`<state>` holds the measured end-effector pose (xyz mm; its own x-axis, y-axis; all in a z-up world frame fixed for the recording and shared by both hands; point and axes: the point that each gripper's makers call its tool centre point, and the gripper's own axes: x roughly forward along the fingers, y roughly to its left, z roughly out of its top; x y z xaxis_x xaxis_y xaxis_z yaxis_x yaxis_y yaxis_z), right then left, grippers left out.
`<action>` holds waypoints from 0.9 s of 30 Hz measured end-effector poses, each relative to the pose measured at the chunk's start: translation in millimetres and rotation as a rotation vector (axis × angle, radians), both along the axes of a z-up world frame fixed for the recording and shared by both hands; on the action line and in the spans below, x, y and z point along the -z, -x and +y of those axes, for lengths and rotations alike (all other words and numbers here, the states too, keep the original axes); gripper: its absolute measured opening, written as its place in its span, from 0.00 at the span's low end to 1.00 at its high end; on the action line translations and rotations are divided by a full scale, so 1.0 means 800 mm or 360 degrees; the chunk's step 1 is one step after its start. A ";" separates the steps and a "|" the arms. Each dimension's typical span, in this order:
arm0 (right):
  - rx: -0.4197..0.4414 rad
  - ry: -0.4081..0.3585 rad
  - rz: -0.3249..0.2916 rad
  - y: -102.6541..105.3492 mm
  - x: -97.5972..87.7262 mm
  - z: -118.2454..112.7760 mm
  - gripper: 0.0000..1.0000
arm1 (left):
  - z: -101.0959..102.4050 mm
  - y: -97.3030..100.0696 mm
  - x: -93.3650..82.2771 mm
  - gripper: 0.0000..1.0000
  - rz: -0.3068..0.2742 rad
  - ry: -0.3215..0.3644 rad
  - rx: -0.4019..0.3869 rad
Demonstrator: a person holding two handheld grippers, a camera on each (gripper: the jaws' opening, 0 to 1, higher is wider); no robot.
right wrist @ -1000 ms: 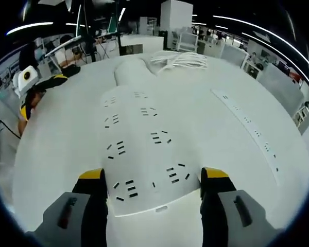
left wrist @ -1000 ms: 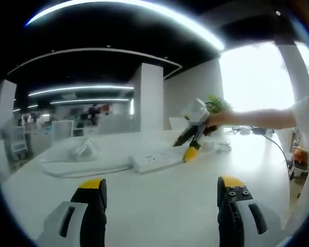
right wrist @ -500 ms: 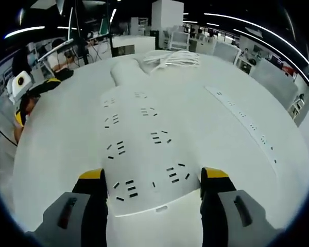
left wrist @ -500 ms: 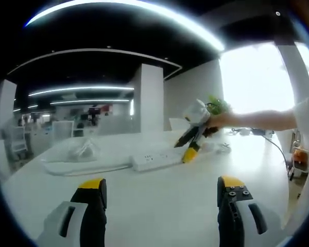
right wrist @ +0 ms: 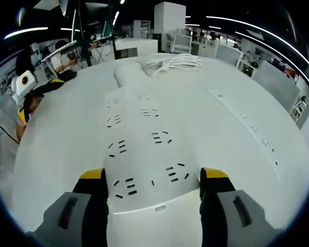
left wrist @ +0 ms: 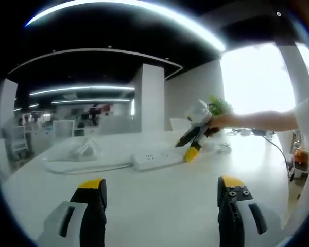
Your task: Straighten the power strip on the desk, plug the charger into it
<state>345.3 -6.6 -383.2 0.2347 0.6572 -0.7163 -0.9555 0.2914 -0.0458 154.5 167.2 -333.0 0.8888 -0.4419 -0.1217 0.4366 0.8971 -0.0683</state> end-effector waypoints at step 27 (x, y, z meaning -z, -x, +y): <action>-0.0072 -0.0014 0.0022 -0.001 0.000 0.000 0.72 | 0.004 0.003 -0.004 0.92 -0.0010 -0.0008 -0.0015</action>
<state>346.2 -6.9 -383.1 0.1946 0.6733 -0.7133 -0.9683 0.2481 -0.0300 151.8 170.8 -329.8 0.8938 -0.4326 -0.1185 0.4283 0.9016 -0.0611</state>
